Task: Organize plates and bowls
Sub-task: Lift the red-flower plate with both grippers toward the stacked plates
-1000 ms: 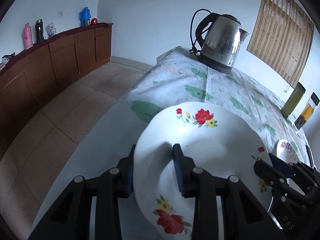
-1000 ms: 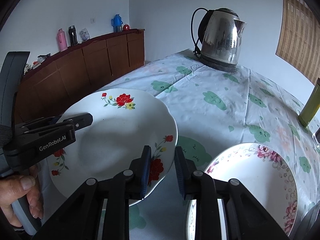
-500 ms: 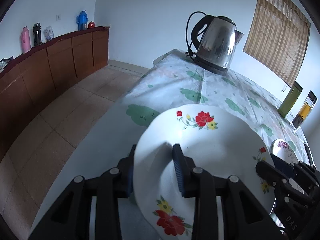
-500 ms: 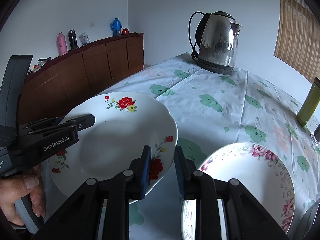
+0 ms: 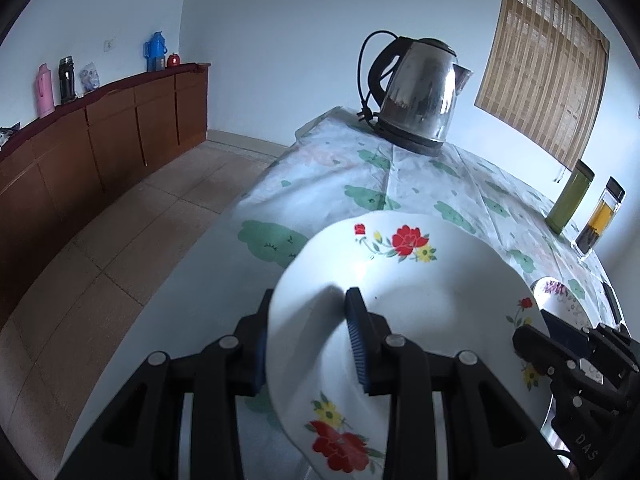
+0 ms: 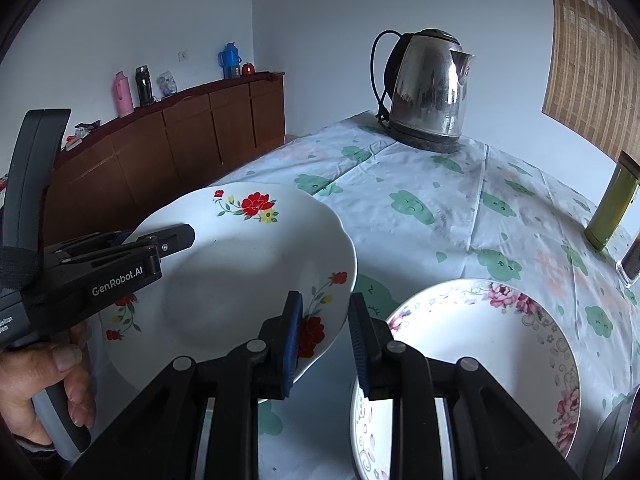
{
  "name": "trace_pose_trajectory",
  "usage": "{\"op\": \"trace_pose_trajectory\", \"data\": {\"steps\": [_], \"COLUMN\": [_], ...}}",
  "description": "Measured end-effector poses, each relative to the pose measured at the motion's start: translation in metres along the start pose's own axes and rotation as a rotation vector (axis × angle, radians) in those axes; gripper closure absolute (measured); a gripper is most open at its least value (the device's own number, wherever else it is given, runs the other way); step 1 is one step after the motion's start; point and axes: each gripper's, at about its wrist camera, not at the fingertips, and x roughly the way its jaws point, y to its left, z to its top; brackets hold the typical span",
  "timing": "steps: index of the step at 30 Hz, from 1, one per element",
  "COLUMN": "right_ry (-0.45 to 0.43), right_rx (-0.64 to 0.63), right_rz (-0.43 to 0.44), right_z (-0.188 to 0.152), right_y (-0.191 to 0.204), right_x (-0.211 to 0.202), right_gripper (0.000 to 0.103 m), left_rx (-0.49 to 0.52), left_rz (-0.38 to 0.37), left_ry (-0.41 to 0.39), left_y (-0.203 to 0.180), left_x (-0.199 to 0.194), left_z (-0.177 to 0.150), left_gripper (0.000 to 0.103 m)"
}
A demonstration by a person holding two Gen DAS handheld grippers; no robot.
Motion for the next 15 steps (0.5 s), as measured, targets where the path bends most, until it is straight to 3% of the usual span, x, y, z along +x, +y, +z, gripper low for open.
{"op": "trace_pose_trajectory", "data": {"steps": [15], "right_ry": [-0.018], "right_rx": [0.017], "right_rz": [-0.010], "right_z": [-0.007], "right_y": [-0.006], "right_x": [-0.013], "right_gripper": [0.078], "left_rx": [0.024], "left_rz": [-0.041], "left_ry": [-0.023], "left_y": [-0.010], "left_x": [-0.003], "left_z": [0.001], "left_gripper": [0.071]}}
